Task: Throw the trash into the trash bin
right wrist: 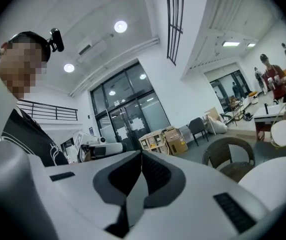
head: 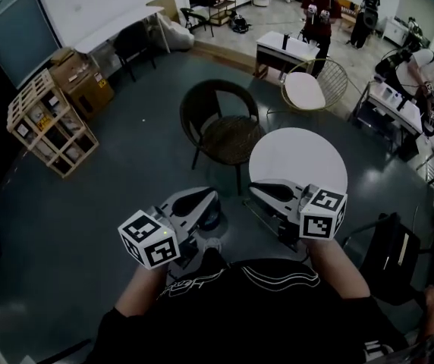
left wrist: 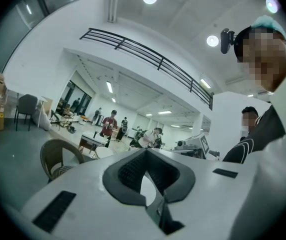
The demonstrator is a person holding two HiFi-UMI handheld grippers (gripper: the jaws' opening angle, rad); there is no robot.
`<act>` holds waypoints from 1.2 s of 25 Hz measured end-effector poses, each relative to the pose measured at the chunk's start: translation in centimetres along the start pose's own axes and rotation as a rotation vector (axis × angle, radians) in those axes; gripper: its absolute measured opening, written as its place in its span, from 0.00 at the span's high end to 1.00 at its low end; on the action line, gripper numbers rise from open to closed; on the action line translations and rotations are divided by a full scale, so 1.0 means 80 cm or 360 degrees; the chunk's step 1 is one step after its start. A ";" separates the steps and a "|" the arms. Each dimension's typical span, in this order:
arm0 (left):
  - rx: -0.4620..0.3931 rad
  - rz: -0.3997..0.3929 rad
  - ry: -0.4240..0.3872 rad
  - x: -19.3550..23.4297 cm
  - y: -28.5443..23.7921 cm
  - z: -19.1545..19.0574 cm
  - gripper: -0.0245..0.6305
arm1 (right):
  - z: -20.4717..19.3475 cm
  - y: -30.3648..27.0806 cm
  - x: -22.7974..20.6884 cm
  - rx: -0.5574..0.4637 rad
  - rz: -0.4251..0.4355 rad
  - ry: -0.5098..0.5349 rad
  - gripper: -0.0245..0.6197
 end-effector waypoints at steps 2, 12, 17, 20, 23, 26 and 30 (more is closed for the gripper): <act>-0.0004 -0.0006 -0.0033 -0.011 0.002 0.003 0.95 | 0.003 0.004 0.008 -0.0025 0.0005 0.0027 0.91; -0.0012 -0.0027 -0.0102 -0.039 0.014 -0.006 0.95 | -0.008 0.002 0.039 -0.0019 0.0017 0.0143 0.91; -0.0023 -0.0021 -0.0088 -0.047 0.010 -0.007 0.95 | -0.004 0.012 0.042 -0.0029 -0.0001 0.0165 0.91; -0.0041 0.0003 -0.0078 -0.045 0.014 -0.009 0.95 | -0.004 0.012 0.045 -0.0067 -0.0015 0.0191 0.91; -0.0059 0.0008 -0.0053 -0.041 0.021 -0.013 0.95 | -0.007 0.009 0.047 -0.0075 -0.0027 0.0177 0.91; -0.0085 0.0006 -0.0055 -0.033 0.028 -0.010 0.95 | -0.006 0.001 0.050 -0.0069 -0.0034 0.0193 0.91; -0.0125 0.0018 -0.0028 -0.029 0.039 -0.007 0.95 | -0.004 -0.006 0.056 -0.0061 -0.0026 0.0197 0.91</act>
Point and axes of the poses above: the fingertips, and each gripper's own axes: y backward along the fingers, x to its left, z out of its top, the point moved 7 cm from there along y, backward along the fingers, and after that the axes turned 1 degree about -x, right-handed, at the moved point
